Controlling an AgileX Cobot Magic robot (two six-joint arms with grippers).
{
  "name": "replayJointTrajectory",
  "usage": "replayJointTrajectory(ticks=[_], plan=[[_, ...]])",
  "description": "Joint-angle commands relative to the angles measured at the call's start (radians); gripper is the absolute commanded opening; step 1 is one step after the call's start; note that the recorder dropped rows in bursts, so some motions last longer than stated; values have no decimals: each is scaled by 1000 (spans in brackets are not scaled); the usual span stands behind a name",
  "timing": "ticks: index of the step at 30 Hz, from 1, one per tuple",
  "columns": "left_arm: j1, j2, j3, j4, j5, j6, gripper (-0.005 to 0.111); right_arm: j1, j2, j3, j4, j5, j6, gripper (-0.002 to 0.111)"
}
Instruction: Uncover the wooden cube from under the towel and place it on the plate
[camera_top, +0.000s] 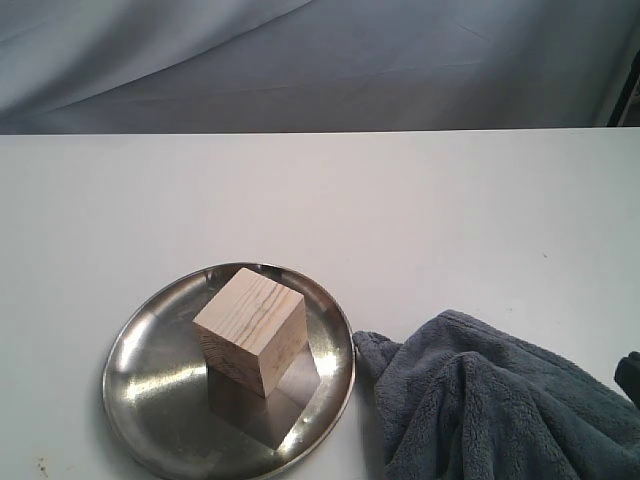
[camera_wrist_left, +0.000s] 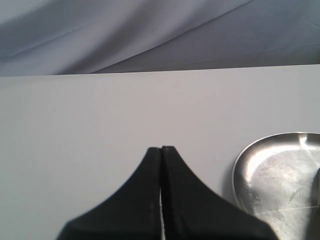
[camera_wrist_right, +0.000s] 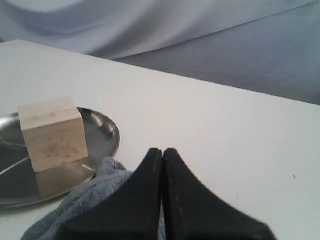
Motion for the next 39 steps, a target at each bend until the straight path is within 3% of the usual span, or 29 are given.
replayJointTrajectory(ticks=[1,6,13,31,39], plan=[[1,-3,3,-6,-11,-2,0,-10,-38,4,-30,128,-15,0],[1,-3,3,-6,-11,-2,0,-56,-159,4,-43,212,-15,0],[1,-3,3,-6,-11,-2,0,-172,-165,4,-48,230,-15,0],[1,-3,3,-6,-11,-2,0,-602,-165,4,-42,230,-9,0],[1,-3,3,-6,-11,-2,0,-659,-165,4,-39,230,-7,0]])
